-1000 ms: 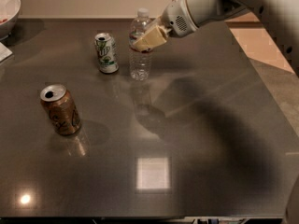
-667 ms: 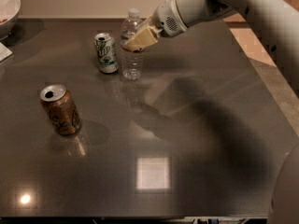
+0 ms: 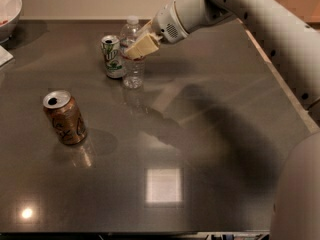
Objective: Move water bottle near 7up can
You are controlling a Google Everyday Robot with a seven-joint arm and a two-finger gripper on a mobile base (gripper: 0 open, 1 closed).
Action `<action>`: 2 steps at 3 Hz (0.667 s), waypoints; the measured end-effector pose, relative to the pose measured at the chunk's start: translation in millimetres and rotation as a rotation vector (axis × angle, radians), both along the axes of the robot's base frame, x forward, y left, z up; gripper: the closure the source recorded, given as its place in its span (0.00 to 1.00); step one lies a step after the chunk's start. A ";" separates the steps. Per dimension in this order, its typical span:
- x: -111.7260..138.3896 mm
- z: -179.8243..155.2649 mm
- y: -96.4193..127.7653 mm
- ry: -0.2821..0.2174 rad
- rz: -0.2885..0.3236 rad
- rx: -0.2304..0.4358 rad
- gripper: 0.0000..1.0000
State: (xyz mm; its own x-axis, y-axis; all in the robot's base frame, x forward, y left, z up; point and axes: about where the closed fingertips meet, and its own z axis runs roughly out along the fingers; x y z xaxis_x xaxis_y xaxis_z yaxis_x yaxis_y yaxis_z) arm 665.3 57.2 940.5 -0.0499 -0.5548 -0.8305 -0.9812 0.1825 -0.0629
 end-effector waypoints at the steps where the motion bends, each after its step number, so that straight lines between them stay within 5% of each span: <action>1: 1.1 -6.4 4.6 0.000 0.023 -0.019 0.36; 2: 0.4 -9.5 8.4 -0.011 0.048 -0.041 0.13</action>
Offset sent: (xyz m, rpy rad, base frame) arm 0.0004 0.0073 -0.0095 -0.0689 -0.0302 0.0702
